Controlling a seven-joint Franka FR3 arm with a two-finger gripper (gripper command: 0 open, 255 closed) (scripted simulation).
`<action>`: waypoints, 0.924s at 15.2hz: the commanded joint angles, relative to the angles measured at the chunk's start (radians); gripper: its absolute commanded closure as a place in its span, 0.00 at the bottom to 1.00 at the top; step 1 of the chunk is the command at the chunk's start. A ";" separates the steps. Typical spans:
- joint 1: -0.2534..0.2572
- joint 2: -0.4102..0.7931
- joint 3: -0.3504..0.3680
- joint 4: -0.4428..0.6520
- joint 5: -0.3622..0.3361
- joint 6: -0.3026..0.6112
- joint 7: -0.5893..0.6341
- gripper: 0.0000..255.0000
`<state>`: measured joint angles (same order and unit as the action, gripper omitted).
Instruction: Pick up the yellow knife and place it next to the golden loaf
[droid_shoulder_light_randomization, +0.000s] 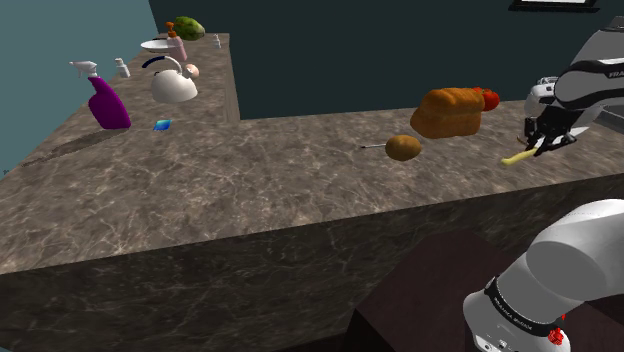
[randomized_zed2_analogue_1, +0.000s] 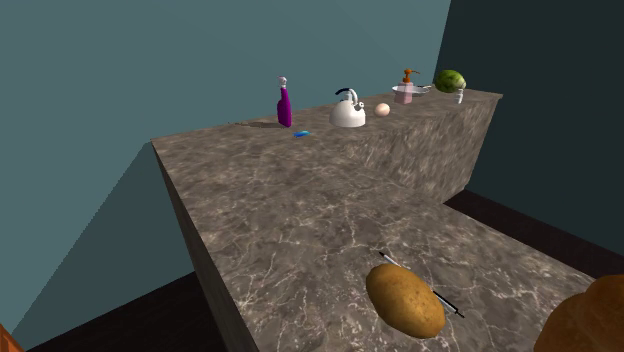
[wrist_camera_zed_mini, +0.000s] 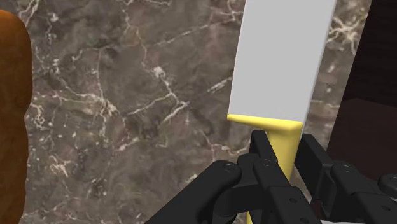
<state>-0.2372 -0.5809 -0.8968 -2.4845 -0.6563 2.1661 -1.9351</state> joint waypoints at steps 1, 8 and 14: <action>0.003 0.013 -0.016 -0.020 -0.009 0.034 0.006 1.00; 0.025 0.079 -0.084 -0.068 -0.029 0.150 0.017 1.00; 0.049 0.132 -0.136 -0.094 -0.035 0.230 0.020 1.00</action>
<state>-0.1897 -0.4515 -1.0302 -2.5760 -0.6908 2.3913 -1.9162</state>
